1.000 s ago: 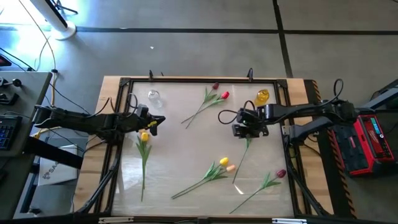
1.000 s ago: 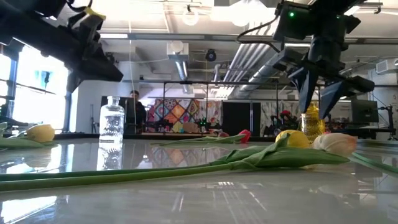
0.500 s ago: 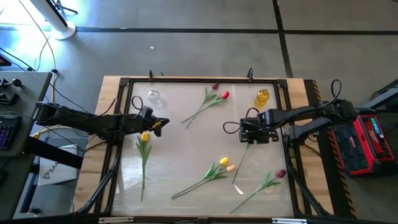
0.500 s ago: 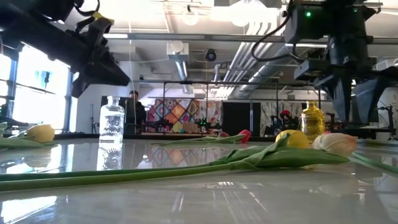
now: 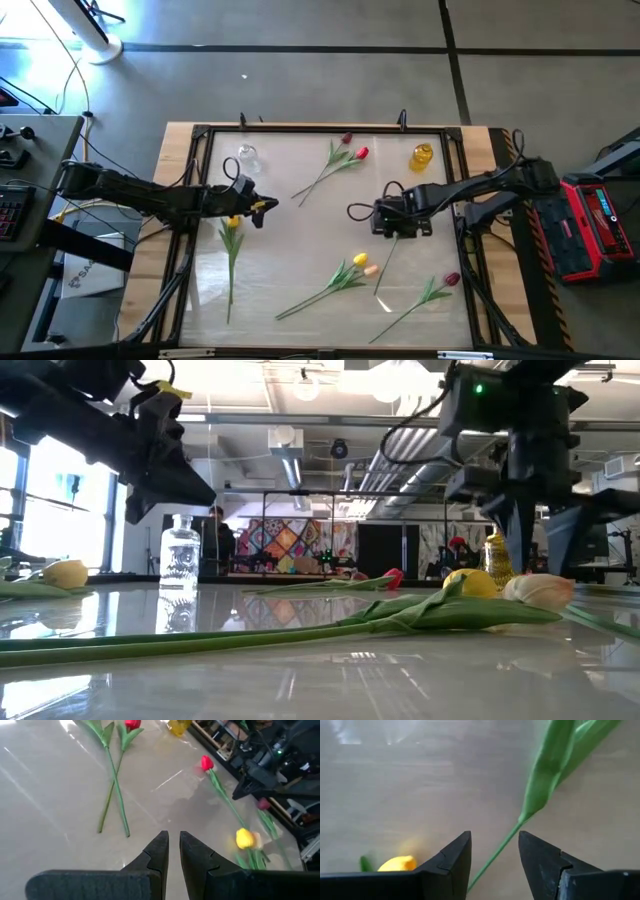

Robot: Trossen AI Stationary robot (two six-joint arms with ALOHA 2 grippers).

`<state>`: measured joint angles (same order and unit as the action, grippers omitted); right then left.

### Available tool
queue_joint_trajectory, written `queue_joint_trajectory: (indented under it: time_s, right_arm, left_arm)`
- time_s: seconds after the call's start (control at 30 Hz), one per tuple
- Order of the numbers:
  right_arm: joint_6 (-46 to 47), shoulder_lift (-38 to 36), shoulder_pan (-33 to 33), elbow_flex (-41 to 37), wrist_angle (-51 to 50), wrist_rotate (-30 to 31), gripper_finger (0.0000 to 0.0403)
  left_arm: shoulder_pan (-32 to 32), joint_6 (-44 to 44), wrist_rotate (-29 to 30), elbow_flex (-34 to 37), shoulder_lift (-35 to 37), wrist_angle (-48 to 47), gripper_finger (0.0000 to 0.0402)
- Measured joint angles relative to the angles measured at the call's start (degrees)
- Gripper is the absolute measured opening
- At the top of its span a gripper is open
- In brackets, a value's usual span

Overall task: Sort flowers into vase by color
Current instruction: Put the bottom red tulip into the yellow vase

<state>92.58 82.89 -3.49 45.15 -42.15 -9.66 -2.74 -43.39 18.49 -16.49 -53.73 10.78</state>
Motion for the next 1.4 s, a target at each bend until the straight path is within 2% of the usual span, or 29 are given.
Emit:
queue_joint_trajectory:
  time_s: [0.2, 0.5, 0.63, 0.7, 1.03, 1.4]
  right_arm:
    - [1.9, 0.7, -0.3, 0.0, -1.9, -0.2, 0.0154]
    - [2.5, 0.1, 1.6, -0.1, -15.6, 0.1, 0.0154]
    - [2.5, -1.7, 4.1, -0.1, -14.2, 0.3, 0.0154]
    - [2.5, -2.1, 5.1, -0.1, -13.4, 2.8, 0.0154]
    - [1.5, 1.8, 9.7, -0.1, -10.3, 8.1, 0.0154]
    - [-1.4, 8.2, 10.3, 0.2, -8.7, 6.5, 0.0145]
  left_arm:
    - [0.0, 0.1, 0.0, 0.0, -0.9, -0.2, 0.0035]
    - [0.0, 0.3, -0.8, 0.0, -1.4, -2.2, 0.0035]
    - [0.1, 3.4, -4.9, 0.0, -1.4, -2.4, 0.0035]
    - [0.1, 4.6, -5.7, 0.0, -1.4, -2.8, 0.0035]
    - [0.1, 6.2, -6.0, 0.0, -1.4, -3.3, 0.0035]
    - [0.1, 6.0, -6.6, 0.0, 2.9, -3.8, 0.0035]
